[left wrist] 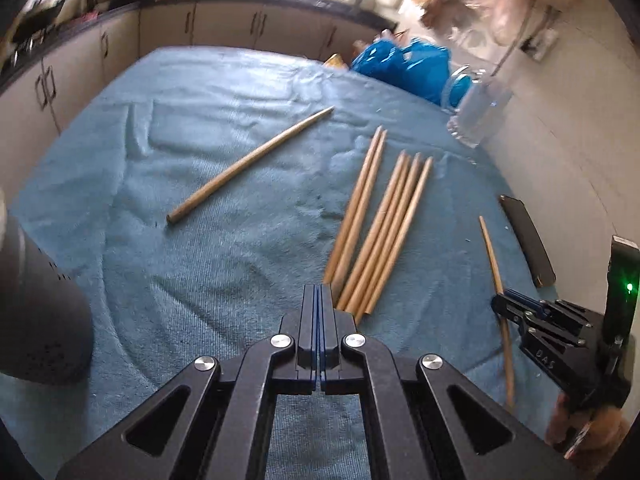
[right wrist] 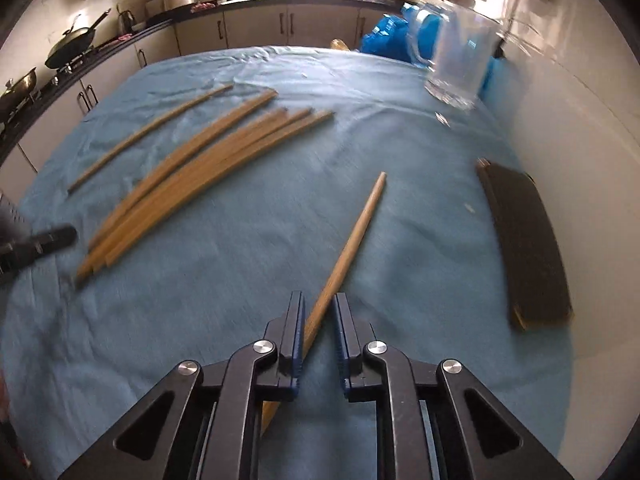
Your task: Organize utensils
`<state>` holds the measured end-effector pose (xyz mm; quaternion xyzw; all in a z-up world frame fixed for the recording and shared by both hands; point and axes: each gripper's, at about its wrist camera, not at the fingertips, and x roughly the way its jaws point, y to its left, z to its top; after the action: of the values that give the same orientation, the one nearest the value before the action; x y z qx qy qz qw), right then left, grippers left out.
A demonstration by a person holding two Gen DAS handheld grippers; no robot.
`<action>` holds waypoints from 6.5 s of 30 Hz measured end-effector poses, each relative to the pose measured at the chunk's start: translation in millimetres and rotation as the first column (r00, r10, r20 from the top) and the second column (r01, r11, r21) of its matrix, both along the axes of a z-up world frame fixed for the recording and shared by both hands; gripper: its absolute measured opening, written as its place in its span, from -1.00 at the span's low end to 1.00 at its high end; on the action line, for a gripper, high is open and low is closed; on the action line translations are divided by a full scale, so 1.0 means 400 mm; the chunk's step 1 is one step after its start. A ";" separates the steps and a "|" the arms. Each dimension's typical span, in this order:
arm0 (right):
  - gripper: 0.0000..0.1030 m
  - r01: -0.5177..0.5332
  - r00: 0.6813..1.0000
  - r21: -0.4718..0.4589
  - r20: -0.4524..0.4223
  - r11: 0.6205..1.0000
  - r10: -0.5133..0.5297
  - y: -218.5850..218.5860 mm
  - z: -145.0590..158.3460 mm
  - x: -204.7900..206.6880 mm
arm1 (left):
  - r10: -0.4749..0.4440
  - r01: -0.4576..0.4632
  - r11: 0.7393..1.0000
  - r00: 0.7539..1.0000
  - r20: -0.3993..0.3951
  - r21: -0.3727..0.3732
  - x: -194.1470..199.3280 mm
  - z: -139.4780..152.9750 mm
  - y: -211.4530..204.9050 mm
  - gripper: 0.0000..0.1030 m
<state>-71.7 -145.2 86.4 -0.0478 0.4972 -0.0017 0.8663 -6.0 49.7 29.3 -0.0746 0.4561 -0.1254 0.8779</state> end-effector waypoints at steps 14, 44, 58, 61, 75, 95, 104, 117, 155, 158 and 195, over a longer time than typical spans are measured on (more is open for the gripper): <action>-0.09 -0.052 0.998 0.253 0.047 0.966 0.042 0.081 0.039 0.080 | -0.094 0.087 0.994 0.989 -0.118 -0.066 -0.029 -0.025 -0.058 -1.00; -0.79 0.173 0.984 0.178 -0.068 0.969 -0.163 0.127 0.014 0.222 | -0.058 0.058 0.991 0.998 0.002 -0.117 -0.212 0.044 0.074 -1.00; -0.80 0.162 0.983 0.146 -0.107 0.976 -0.147 0.125 0.013 0.216 | -0.038 0.039 0.993 0.999 0.009 -0.111 -0.235 0.063 0.093 -1.00; -0.82 0.127 0.986 0.211 -0.137 0.969 -0.099 0.130 0.010 0.103 | -0.038 0.039 0.994 0.999 0.007 -0.103 -0.240 0.063 0.087 -1.00; -0.38 0.069 0.998 0.182 -0.017 0.981 -0.067 -0.051 0.084 -0.058 | -0.175 0.172 0.984 0.981 -0.087 -0.040 -0.204 0.025 -0.109 -0.97; -0.81 0.068 0.989 0.210 -0.139 0.975 -0.039 -0.152 0.005 0.072 | -0.216 0.228 0.973 0.958 -0.191 0.044 -0.094 -0.042 -0.263 -0.87; -0.79 -0.011 0.971 0.169 -0.235 0.986 0.051 -0.112 0.006 -0.050 | -0.254 0.272 0.962 0.932 -0.258 0.034 -0.144 -0.027 -0.222 -0.86; -0.75 0.013 0.957 0.130 -0.290 0.991 0.025 -0.089 0.000 0.048 | -0.245 0.263 0.964 0.931 -0.271 0.031 -0.047 -0.039 -0.278 -0.87; -0.87 -0.316 0.867 0.228 0.463 0.921 0.183 0.323 0.454 -0.161 | 0.288 -0.237 0.958 0.816 0.502 -0.163 -0.295 0.484 0.400 -0.88; -0.87 -0.343 0.848 0.231 0.492 0.910 0.195 0.361 0.489 -0.138 | 0.309 -0.271 0.951 0.792 0.527 -0.151 -0.275 0.498 0.430 -0.88; -0.06 -0.392 0.891 0.356 0.376 0.848 0.254 0.604 0.355 0.135 | 0.255 -0.227 0.967 0.809 0.529 -0.120 -0.180 0.462 0.497 -0.20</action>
<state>-17.8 96.5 228.2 0.0577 0.3254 0.2458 0.9113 -77.9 248.6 214.0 -0.1157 0.1739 -0.0405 0.9771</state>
